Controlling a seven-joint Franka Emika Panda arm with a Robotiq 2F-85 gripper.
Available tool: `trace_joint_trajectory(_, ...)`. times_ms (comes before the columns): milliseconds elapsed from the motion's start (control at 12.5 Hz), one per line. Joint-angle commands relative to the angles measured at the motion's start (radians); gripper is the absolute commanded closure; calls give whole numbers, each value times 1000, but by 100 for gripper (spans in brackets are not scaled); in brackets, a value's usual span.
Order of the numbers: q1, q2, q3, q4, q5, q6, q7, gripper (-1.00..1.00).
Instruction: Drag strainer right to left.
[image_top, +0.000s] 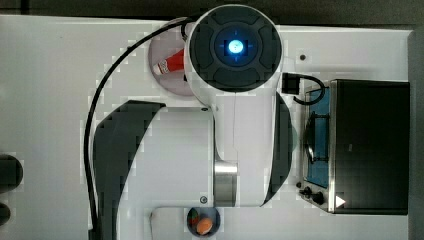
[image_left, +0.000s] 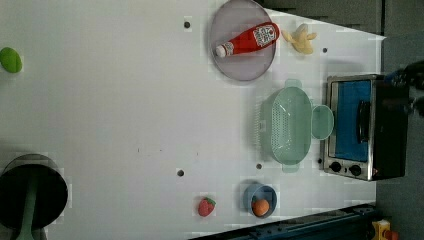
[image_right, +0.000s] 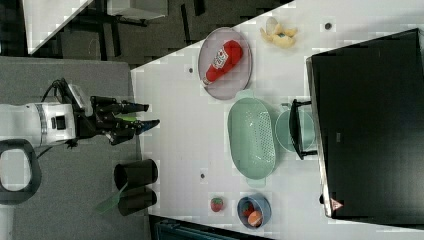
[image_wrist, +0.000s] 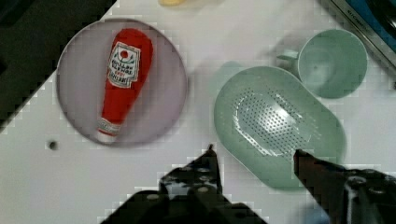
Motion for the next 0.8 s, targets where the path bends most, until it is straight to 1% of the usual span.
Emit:
trace_joint_trajectory(80, -40, -514, -57, -266, -34, -200, -59, -59)
trace_joint_trajectory(240, -40, -513, -56, -269, -34, -200, -59, -100)
trace_joint_trajectory(400, -40, -510, -56, -299, -34, -196, -58, -100)
trace_joint_trajectory(560, -40, -492, -53, -364, -34, -172, -49, -100)
trace_joint_trajectory(640, -40, -477, -52, -407, -34, -130, -42, -100)
trace_joint_trajectory(800, -40, -433, -51, -501, -34, 16, 0, -100)
